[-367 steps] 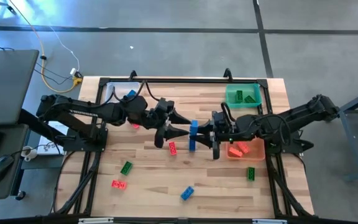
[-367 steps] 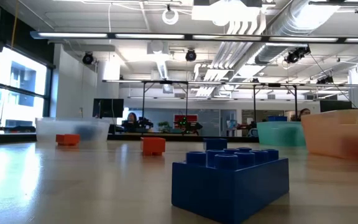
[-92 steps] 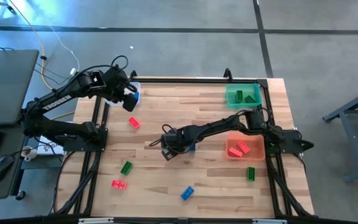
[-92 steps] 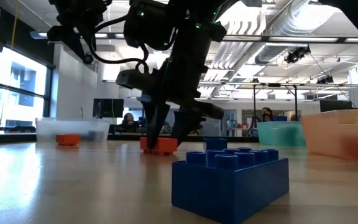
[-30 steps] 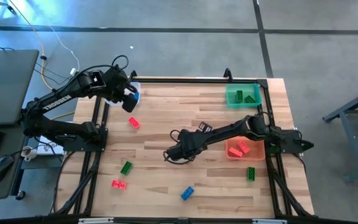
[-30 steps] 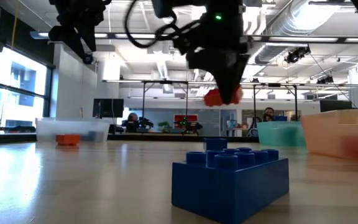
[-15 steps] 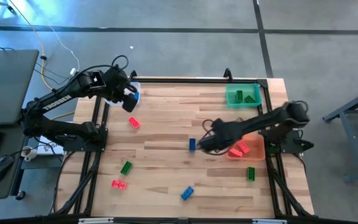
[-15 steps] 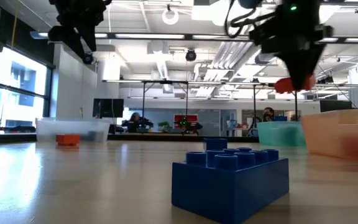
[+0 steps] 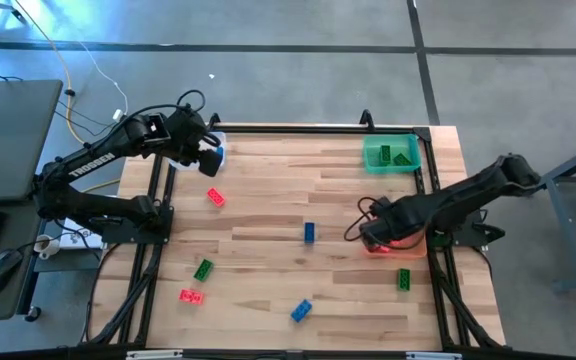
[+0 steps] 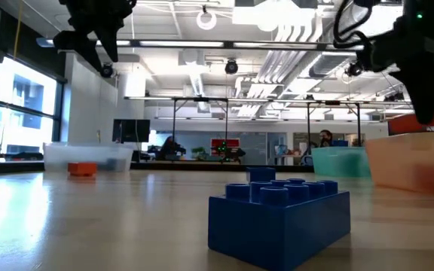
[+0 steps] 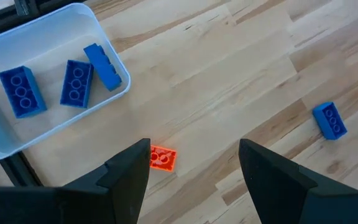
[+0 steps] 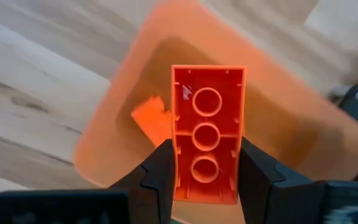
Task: Sort & place blocks by color
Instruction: Put the orange game piece into the orange bin
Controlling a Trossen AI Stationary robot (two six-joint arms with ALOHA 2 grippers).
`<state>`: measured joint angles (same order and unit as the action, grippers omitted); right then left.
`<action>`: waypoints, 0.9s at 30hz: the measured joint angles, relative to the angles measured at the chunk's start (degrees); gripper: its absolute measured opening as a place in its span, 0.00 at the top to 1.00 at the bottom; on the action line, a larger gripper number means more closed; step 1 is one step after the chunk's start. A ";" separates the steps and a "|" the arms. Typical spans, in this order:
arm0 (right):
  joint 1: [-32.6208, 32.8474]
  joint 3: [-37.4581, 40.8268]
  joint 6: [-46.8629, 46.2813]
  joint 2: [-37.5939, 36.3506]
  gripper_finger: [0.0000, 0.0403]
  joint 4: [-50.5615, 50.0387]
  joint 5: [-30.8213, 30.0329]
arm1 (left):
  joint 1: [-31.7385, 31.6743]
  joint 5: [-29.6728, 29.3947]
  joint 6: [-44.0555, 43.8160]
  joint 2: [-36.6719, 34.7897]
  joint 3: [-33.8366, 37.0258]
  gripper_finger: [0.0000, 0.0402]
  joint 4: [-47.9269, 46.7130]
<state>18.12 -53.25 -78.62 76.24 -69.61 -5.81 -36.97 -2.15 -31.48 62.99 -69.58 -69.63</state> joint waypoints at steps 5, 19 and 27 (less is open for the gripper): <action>0.45 5.52 0.11 -2.18 0.73 4.69 3.47 | 2.02 -0.02 -1.87 0.01 0.00 0.42 -0.01; 0.25 11.55 4.53 -2.46 0.64 7.58 7.79 | 15.87 0.53 -10.61 0.00 -0.02 0.42 -0.74; 0.25 10.66 6.26 -2.44 0.49 7.23 7.57 | 25.42 0.57 -21.91 -0.01 0.00 0.42 -6.87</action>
<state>18.37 -42.59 -72.36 73.80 -62.38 1.76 -11.55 -1.58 -53.39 62.98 -69.58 -76.49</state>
